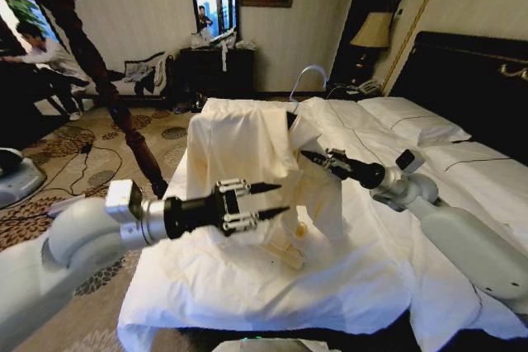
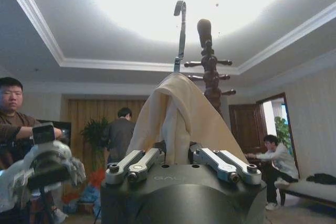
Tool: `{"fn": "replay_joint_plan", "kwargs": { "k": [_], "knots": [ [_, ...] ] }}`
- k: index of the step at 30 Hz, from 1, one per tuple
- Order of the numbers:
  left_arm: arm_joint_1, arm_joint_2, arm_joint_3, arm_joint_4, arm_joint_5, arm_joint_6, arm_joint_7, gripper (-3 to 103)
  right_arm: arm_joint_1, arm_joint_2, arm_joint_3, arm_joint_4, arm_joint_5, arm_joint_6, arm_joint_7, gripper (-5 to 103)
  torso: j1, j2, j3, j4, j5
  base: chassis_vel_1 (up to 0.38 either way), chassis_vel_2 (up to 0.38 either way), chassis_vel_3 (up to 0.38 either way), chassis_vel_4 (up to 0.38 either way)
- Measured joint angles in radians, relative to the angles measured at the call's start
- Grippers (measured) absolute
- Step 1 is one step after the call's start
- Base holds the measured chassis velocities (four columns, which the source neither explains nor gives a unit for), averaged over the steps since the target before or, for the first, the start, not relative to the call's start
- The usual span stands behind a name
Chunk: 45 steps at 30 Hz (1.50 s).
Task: Pick up the clothes from the bed and hang them on the clothes hanger.
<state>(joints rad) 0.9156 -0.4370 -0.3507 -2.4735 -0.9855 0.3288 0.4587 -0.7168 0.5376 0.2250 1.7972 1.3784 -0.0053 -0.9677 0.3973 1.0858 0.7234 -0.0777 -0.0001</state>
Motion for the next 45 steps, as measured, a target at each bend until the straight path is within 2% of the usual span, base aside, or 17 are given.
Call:
{"fn": "replay_joint_plan", "kwargs": {
  "k": [1,4,6,8,9,11,15,17,19,20,23,29,35,38,40,44,45],
  "knots": [
    [0.0,-0.001,-0.006,-0.003,-0.004,0.0,-0.001,63,0.0,-0.001,0.003,0.001,0.004,0.001,-0.001,16,0.0,0.0,0.0,0.0001,-0.0001,0.0,0.0,0.0,0.0],
    [-0.07,-0.009,-0.065,0.001,-0.167,-0.05,-0.003,80,-0.003,-0.01,0.011,0.001,-0.005,0.009,-0.031,16,0.0,0.0,0.0,-0.0004,0.0,0.0,0.0,0.0,0.0],
    [-0.085,-0.006,-0.084,0.01,-0.197,-0.065,-0.002,80,-0.004,-0.01,0.011,0.001,-0.011,0.009,-0.037,16,0.0,0.0,0.0,-0.0006,0.0002,0.0,0.0,0.0,0.0],
    [-0.125,0.033,-0.163,0.071,-0.27,-0.113,0.039,91,-0.004,-0.006,0.001,0.002,-0.052,0.01,-0.063,16,0.0,0.0,0.0,-0.0005,0.0003,0.0,0.0,0.0,0.0],
    [-0.145,0.054,-0.18,0.101,-0.279,-0.124,0.071,96,-0.007,-0.002,-0.003,0.005,-0.076,0.011,-0.072,16,0.0,0.0,0.0,0.0001,0.0002,0.0,0.0,0.0,0.0],
    [-0.167,0.074,-0.188,0.139,-0.28,-0.133,0.099,96,-0.012,0.002,-0.008,0.008,-0.101,0.013,-0.08,16,0.0,0.0,0.0,0.0004,0.0002,0.0,0.0,0.0,0.0],
    [-0.218,0.145,-0.182,0.254,-0.24,-0.145,0.183,100,-0.016,0.028,-0.036,0.015,-0.217,0.02,-0.114,16,0.0,0.0,0.0,-0.0002,0.0002,0.0,0.0,0.0,0.0],
    [-0.216,0.153,-0.178,0.262,-0.227,-0.145,0.193,100,-0.016,0.031,-0.038,0.015,-0.229,0.022,-0.118,16,0.0,0.0,0.0,-0.0001,0.0002,0.0,0.0,0.0,0.0],
    [-0.19,0.184,-0.154,0.285,-0.142,-0.146,0.249,100,-0.022,0.037,-0.038,0.02,-0.274,0.032,-0.146,16,0.0,0.0,0.0,0.0001,-0.0003,0.0,0.0,0.0,0.0],
    [-0.19,0.184,-0.154,0.285,-0.142,-0.146,0.249,100,-0.022,0.037,-0.038,0.02,-0.274,0.032,-0.146,16,0.0,0.0,0.0,0.0001,-0.0003,0.0,0.0,0.0,0.0],
    [-0.152,0.214,-0.117,0.288,-0.048,-0.146,0.315,100,-0.033,0.032,-0.025,0.022,-0.304,0.04,-0.178,16,0.0,0.0,0.0,-0.0003,-0.0002,0.0,0.0,0.0,0.0],
    [-0.129,0.246,-0.086,0.29,0.014,-0.141,0.374,102,-0.03,0.033,-0.021,0.025,-0.332,0.042,-0.21,16,0.0,0.0,0.0,-0.0001,0.0001,0.0,0.0,0.0,0.0],
    [-0.122,0.261,-0.051,0.288,0.063,-0.141,0.411,97,-0.019,0.039,-0.021,0.034,-0.351,0.043,-0.225,16,0.0,0.0,0.0,-0.0001,0.0001,0.0,0.0,0.0,0.0],
    [-0.124,0.266,-0.028,0.28,0.085,-0.143,0.439,85,-0.007,0.041,-0.024,0.04,-0.375,0.047,-0.235,16,0.0,0.0,0.0,-0.0001,0.0001,0.0,0.0,0.0,0.0],
    [-0.124,0.266,-0.026,0.279,0.087,-0.143,0.442,85,-0.006,0.041,-0.024,0.042,-0.377,0.047,-0.236,16,0.0,0.0,0.0,-0.0001,0.0001,0.0,0.0,0.0,0.0],
    [-0.124,0.264,0.005,0.281,0.115,-0.147,0.472,62,0.011,0.051,-0.032,0.049,-0.408,0.051,-0.25,16,0.0,0.0,0.0,-0.0001,0.0002,0.0,0.0,0.0,0.0],
    [-0.124,0.264,0.005,0.281,0.115,-0.147,0.472,62,0.011,0.051,-0.032,0.049,-0.408,0.051,-0.25,16,0.0,0.0,0.0,-0.0001,0.0002,0.0,0.0,0.0,0.0]
  ]
}}
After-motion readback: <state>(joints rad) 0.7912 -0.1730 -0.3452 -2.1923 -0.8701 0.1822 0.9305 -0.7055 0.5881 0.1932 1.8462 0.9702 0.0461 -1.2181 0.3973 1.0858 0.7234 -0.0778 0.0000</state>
